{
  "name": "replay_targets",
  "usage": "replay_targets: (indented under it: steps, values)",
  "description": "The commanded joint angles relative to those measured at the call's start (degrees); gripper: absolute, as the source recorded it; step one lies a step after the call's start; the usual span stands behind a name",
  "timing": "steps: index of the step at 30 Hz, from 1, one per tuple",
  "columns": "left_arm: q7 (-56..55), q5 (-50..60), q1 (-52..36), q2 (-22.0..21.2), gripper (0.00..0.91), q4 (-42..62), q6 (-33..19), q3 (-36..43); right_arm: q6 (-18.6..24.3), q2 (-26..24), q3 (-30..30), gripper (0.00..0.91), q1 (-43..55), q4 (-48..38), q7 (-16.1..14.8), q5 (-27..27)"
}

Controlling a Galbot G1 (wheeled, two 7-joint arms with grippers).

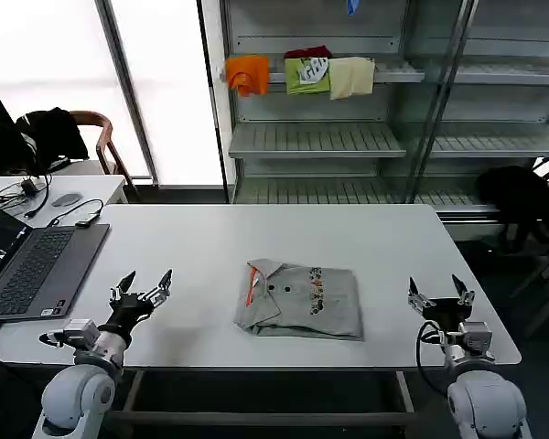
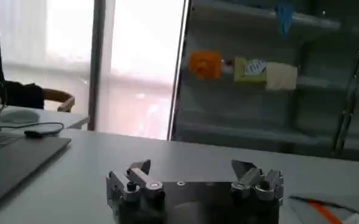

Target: Fold and organize the clothes.

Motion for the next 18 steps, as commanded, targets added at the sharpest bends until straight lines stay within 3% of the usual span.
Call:
replay_targets:
  steps: [1, 10, 18]
  values:
    - [0.34, -2.96, 0.93, 0.27, 0.907, 0.44, -2.42, -0.51, 0.00, -4.61, 2.67, 0.907, -0.54, -0.34, -1.49, -3.03]
    - [0.26, -5.07, 0.82, 0.62, 0.907, 0.32, -2.67, -0.43, -2.70, -3.90, 0.76, 0.907, 1.58, 0.49, -1.46, 4.46]
    - [0.06, -4.68, 1.49, 0.56, 0.907, 0.77, -4.15, 0.25, -2.53, -3.32, -0.93, 0.907, 3.03, 0.42, -4.02, 8.41]
